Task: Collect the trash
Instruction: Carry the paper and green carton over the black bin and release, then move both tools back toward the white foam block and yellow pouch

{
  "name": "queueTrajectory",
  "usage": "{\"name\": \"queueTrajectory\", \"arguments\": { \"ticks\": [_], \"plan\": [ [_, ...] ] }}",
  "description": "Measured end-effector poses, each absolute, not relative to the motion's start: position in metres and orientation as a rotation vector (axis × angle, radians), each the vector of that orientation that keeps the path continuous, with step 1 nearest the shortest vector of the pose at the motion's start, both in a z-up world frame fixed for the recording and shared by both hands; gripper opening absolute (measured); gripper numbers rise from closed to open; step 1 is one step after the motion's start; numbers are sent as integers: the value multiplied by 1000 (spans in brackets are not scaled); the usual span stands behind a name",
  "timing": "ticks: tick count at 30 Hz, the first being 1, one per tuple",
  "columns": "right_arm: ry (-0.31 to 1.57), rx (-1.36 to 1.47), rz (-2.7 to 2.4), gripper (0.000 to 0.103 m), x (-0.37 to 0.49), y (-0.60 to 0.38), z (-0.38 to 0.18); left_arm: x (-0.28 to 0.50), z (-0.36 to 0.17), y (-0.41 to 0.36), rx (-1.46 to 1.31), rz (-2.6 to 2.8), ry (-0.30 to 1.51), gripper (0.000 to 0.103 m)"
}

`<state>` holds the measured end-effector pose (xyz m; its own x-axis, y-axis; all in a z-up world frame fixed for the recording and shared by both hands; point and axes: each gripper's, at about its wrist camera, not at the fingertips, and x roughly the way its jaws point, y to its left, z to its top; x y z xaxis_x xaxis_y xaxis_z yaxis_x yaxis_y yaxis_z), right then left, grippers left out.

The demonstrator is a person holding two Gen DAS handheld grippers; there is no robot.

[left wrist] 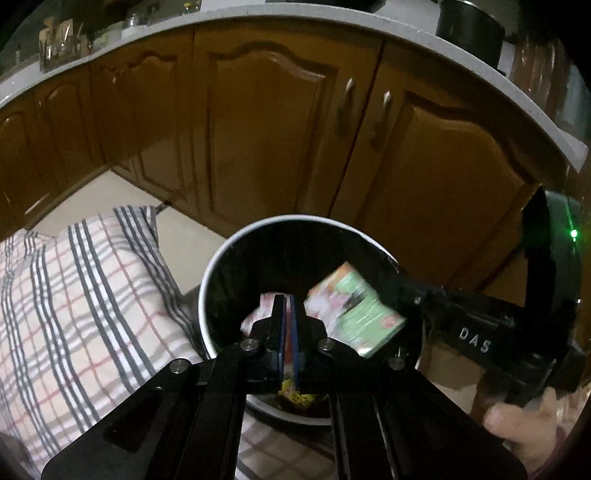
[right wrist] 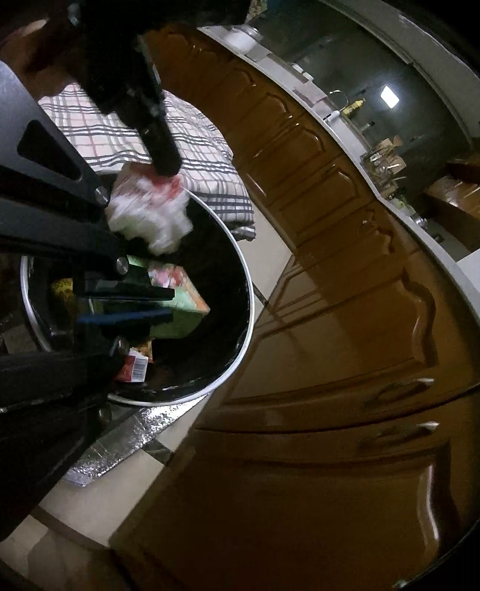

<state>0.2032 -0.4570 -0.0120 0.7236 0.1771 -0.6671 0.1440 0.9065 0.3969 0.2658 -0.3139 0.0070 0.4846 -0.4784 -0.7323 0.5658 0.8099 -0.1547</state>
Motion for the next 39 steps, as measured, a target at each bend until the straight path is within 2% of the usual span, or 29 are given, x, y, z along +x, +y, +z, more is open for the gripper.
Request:
{"name": "queueTrajectory", "arguments": {
  "ticks": [7, 11, 12, 15, 21, 39],
  "plan": [
    [727, 495, 27, 35, 192, -464, -8, 256, 9, -295, 64, -624, 846, 17],
    [678, 526, 62, 56, 181, -462, -3, 247, 14, -273, 18, -609, 833, 24],
    [666, 530, 70, 61, 177, -460, -1, 244, 15, -268, 8, -604, 831, 24],
    [642, 537, 99, 68, 168, -451, 3, 234, 15, -245, -31, -583, 829, 24],
    [616, 542, 155, 74, 153, -426, 10, 214, 16, -197, -79, -530, 820, 24],
    [689, 503, 325, 75, 133, -339, -5, 157, 13, -63, -199, -335, 809, 26]
  ]
}}
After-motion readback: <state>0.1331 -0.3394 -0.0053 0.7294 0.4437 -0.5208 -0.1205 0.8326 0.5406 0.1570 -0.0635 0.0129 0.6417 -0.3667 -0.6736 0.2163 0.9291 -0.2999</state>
